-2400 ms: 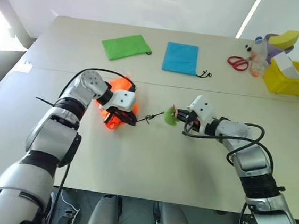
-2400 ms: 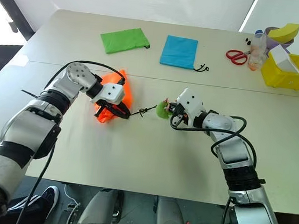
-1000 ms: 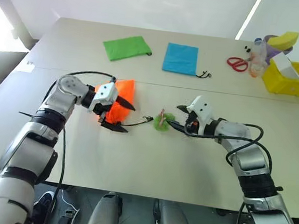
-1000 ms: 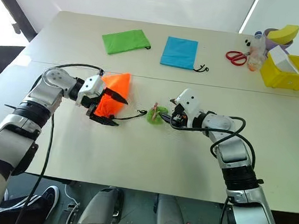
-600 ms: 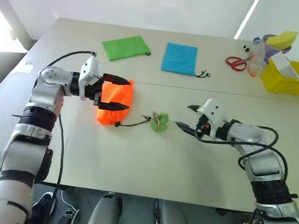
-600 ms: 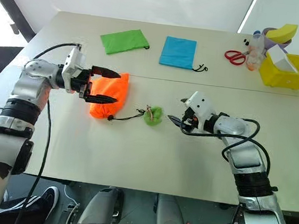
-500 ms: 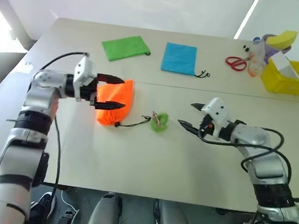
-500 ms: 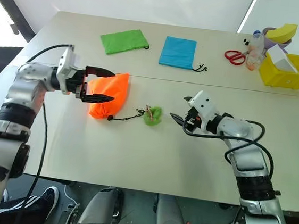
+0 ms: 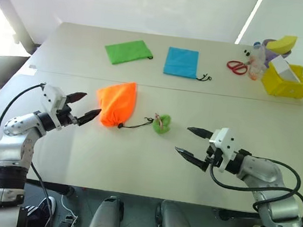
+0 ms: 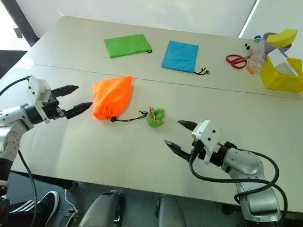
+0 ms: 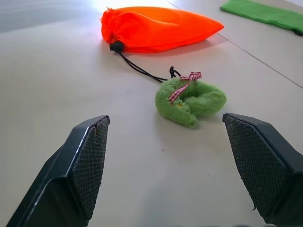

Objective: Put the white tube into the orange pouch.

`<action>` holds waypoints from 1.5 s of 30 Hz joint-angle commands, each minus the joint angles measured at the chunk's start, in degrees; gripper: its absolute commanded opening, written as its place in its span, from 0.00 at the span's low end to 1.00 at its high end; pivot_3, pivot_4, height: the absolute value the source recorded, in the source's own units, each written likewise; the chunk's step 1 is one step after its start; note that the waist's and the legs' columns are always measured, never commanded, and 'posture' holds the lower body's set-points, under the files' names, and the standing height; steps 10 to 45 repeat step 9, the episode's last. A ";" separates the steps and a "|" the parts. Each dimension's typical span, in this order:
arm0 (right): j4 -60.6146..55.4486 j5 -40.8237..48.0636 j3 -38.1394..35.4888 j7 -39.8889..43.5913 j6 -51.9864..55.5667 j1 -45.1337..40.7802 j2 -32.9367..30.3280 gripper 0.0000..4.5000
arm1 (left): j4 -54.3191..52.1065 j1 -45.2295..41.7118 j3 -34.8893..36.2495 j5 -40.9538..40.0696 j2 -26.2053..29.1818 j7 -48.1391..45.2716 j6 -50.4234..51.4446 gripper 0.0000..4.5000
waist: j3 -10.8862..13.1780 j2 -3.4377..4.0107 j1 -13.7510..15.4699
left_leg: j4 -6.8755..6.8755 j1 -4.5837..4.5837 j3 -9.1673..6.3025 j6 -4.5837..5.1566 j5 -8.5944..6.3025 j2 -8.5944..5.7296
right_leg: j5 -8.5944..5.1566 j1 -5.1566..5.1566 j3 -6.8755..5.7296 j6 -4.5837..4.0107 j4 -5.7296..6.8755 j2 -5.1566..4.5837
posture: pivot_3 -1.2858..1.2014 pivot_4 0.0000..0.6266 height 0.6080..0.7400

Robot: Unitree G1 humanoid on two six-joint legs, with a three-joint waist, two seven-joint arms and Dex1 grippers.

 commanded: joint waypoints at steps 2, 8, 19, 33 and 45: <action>0.63 -1.07 1.89 -0.55 -1.78 -1.30 0.92 0.89 | -0.31 2.67 2.70 1.46 -0.34 4.56 -2.19 1.00 | 0.00 0.01 -0.01 | -0.02 0.00 0.03 0.00 0.00 0.00 | 0.02 -0.03 0.03 0.01 0.00 0.00 | 0.52 0.24 1.00; 3.17 -1.40 2.14 0.12 -2.43 -2.28 0.42 0.89 | 0.03 4.36 4.47 0.56 -0.18 7.13 -2.41 1.00 | 0.00 -0.01 0.23 | -0.11 -0.11 0.03 0.00 0.00 0.01 | 0.05 -0.05 0.02 0.06 -0.25 -0.05 | 0.52 0.24 1.00; 3.64 -1.53 2.19 0.18 -2.54 -2.58 0.34 0.89 | 0.24 4.63 4.65 1.03 -0.05 7.65 -2.66 1.00 | 0.00 -0.01 0.23 | -0.12 -0.12 0.04 0.00 0.00 0.00 | 0.05 -0.05 0.01 0.06 -0.28 -0.09 | 0.52 0.24 1.00; 3.64 -1.53 2.19 0.18 -2.54 -2.58 0.34 0.89 | 0.24 4.63 4.65 1.03 -0.05 7.65 -2.66 1.00 | 0.00 -0.01 0.23 | -0.12 -0.12 0.04 0.00 0.00 0.00 | 0.05 -0.05 0.01 0.06 -0.28 -0.09 | 0.52 0.24 1.00; 3.64 -1.53 2.19 0.18 -2.54 -2.58 0.34 0.89 | 0.24 4.63 4.65 1.03 -0.05 7.65 -2.66 1.00 | 0.00 -0.01 0.23 | -0.12 -0.12 0.04 0.00 0.00 0.00 | 0.05 -0.05 0.01 0.06 -0.28 -0.09 | 0.52 0.24 1.00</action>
